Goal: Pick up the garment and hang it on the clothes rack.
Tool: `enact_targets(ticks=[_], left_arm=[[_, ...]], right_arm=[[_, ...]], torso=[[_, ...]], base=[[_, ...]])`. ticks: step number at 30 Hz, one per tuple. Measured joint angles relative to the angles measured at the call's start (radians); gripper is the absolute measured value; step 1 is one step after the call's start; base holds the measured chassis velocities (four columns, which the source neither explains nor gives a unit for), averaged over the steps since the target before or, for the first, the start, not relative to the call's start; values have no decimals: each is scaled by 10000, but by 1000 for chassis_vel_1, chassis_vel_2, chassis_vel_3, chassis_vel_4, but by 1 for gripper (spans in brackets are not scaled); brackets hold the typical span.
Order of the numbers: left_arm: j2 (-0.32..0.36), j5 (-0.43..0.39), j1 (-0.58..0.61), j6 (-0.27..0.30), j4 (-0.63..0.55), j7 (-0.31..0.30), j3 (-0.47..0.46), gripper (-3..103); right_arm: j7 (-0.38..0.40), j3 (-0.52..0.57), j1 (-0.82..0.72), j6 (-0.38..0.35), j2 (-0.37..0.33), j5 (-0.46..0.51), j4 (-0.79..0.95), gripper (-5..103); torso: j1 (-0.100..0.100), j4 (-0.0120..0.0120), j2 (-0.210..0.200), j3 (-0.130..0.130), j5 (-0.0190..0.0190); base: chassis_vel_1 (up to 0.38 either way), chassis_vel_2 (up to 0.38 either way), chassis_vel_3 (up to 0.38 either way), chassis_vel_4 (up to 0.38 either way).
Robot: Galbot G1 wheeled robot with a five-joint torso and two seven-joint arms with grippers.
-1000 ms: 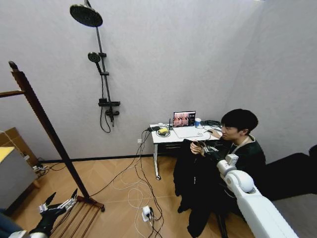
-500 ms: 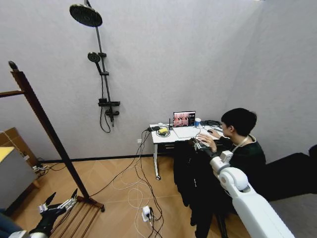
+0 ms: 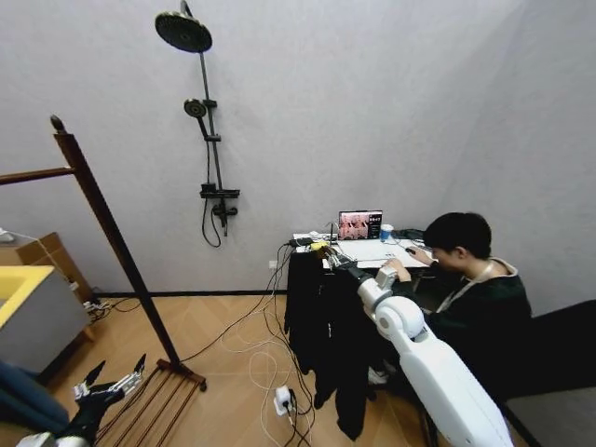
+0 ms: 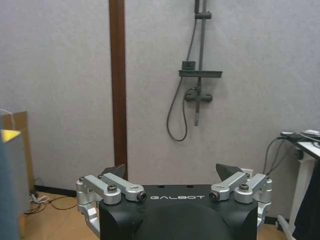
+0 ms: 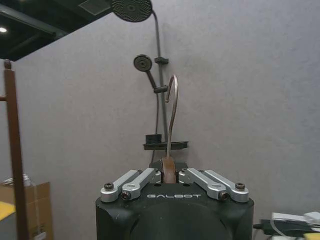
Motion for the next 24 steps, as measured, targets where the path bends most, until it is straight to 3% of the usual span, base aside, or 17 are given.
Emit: enact_targets(ticks=[13, 24], left_arm=[[0, 0, 1, 0, 0, 0, 0, 100], [0, 0, 1, 1, 1, -1, 0, 100]], right_arm=[[435, -1497, 1280, -651, 603, 713, 353, 9], [129, -2308, 2835, -677, 961, 386, -468, 9]], torso=[[-5, 1, -12, -5, 0], [-106, -1, -214, -105, -2]], base=[[108, 98, 113, 107], [128, 118, 132, 124]])
